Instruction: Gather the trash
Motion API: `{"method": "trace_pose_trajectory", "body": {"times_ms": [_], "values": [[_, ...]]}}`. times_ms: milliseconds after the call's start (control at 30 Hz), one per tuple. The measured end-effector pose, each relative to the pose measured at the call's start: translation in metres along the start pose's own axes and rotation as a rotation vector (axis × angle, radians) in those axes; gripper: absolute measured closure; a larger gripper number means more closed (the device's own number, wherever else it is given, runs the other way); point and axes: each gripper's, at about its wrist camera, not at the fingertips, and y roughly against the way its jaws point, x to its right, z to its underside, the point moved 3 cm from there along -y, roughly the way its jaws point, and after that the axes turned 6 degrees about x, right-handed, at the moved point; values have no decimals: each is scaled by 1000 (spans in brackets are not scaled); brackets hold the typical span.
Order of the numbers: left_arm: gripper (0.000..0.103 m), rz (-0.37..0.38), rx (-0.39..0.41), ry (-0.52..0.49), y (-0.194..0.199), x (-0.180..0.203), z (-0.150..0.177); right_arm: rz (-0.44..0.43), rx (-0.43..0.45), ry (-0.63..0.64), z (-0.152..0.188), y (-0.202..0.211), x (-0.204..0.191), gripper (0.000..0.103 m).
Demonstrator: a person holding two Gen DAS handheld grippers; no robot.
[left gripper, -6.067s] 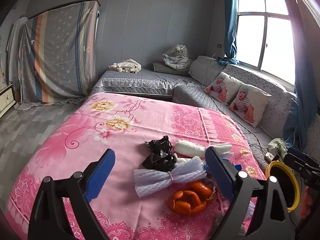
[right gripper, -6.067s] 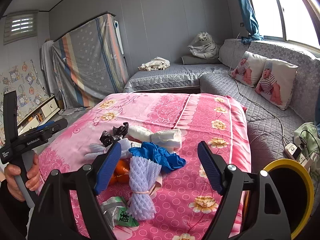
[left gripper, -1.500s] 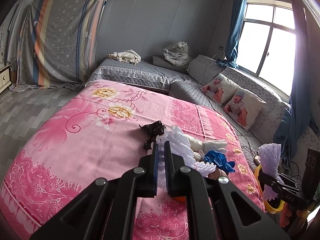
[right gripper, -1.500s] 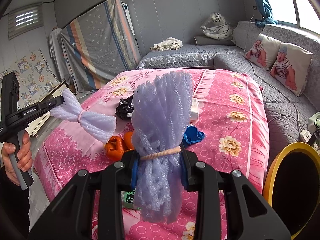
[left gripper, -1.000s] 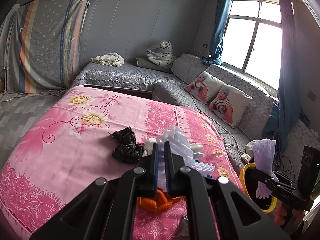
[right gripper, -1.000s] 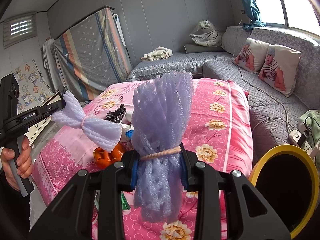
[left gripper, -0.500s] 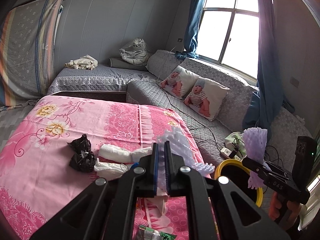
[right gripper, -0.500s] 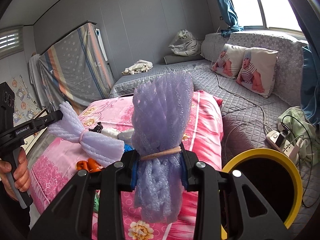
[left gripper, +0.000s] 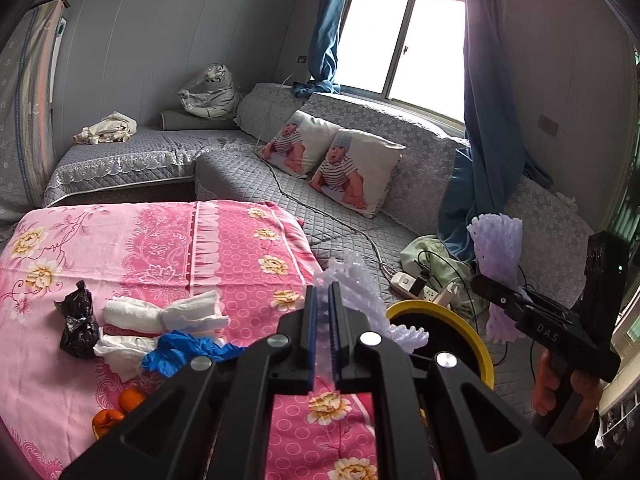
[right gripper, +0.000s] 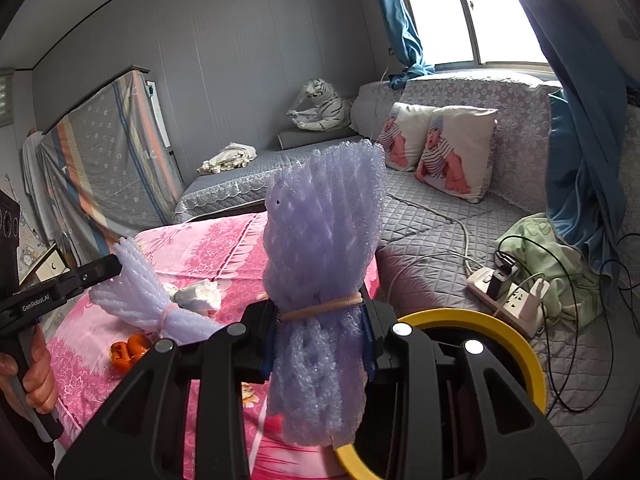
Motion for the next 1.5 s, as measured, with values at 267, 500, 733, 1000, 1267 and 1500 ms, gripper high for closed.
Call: {"method": "trace_pose_trajectory", "body": {"times_ms": [267, 500, 733, 1000, 1267, 1500], "values": [[98, 88, -56, -63, -34, 50, 9, 95, -1, -38, 0, 5, 50, 72], [98, 141, -112, -110, -63, 89, 24, 149, -23, -82, 11, 0, 87, 72], [98, 184, -166, -131, -91, 119, 44, 182, -58, -130, 27, -10, 116, 72], [98, 210, -231, -156, -126, 141, 68, 213, -104, -167, 47, -22, 138, 72], [97, 212, -296, -158, -151, 149, 90, 224, -161, -194, 64, -39, 148, 71], [97, 210, -323, -140, -163, 148, 100, 231, -199, -220, 75, -51, 157, 66]]}}
